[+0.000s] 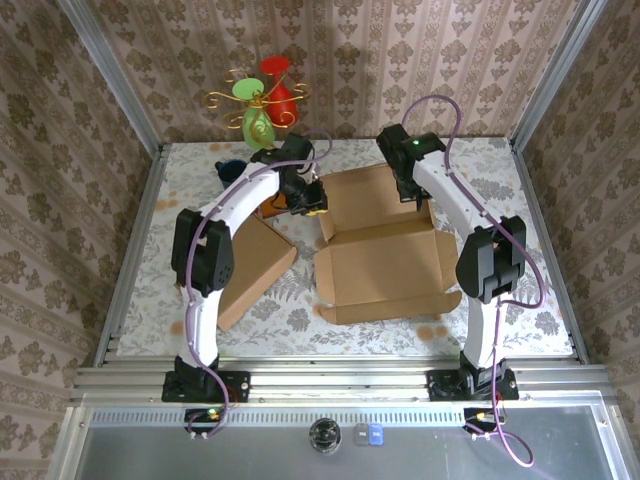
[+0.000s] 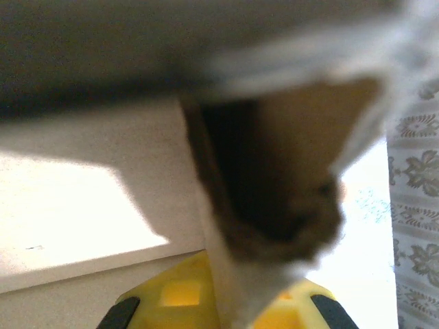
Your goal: Fold the paper box
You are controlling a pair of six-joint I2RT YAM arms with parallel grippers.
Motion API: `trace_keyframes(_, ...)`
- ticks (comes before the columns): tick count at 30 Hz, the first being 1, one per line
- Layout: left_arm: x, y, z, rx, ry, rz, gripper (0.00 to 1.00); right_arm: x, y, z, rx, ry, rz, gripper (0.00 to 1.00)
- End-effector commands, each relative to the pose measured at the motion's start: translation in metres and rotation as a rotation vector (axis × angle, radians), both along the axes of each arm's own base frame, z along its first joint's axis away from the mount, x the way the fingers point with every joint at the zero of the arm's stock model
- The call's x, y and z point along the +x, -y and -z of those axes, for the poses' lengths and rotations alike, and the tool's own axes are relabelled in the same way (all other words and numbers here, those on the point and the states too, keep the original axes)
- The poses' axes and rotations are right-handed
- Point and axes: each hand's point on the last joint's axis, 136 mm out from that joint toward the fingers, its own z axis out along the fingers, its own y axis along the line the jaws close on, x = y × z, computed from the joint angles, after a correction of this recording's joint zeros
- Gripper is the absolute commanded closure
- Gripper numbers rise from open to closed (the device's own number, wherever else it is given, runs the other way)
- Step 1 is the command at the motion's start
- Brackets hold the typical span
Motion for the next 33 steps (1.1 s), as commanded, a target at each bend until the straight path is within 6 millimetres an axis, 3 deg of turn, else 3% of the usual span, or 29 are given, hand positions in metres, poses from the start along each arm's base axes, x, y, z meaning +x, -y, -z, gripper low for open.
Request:
trace_keyframes(1,0.000,0.001,0.018,0.047,-0.015,-0.017,0.79,-0.007,-0.002,0.004,0.019,-0.010,0.028,1.00)
trace_keyframes(6,0.000,0.001,0.038,0.108,-0.028,-0.010,0.78,-0.008,-0.001,0.022,-0.004,-0.057,0.029,1.00)
trace_keyframes(14,0.002,-0.004,0.055,0.212,-0.004,0.012,0.76,-0.012,0.000,0.033,-0.007,-0.081,0.034,1.00)
trace_keyframes(21,0.004,-0.013,0.061,0.319,0.034,0.002,0.79,-0.014,-0.001,0.038,-0.005,-0.093,0.039,1.00)
trace_keyframes(33,0.003,-0.027,0.066,0.525,0.066,-0.009,0.77,-0.017,0.000,0.050,-0.012,-0.115,0.047,1.00)
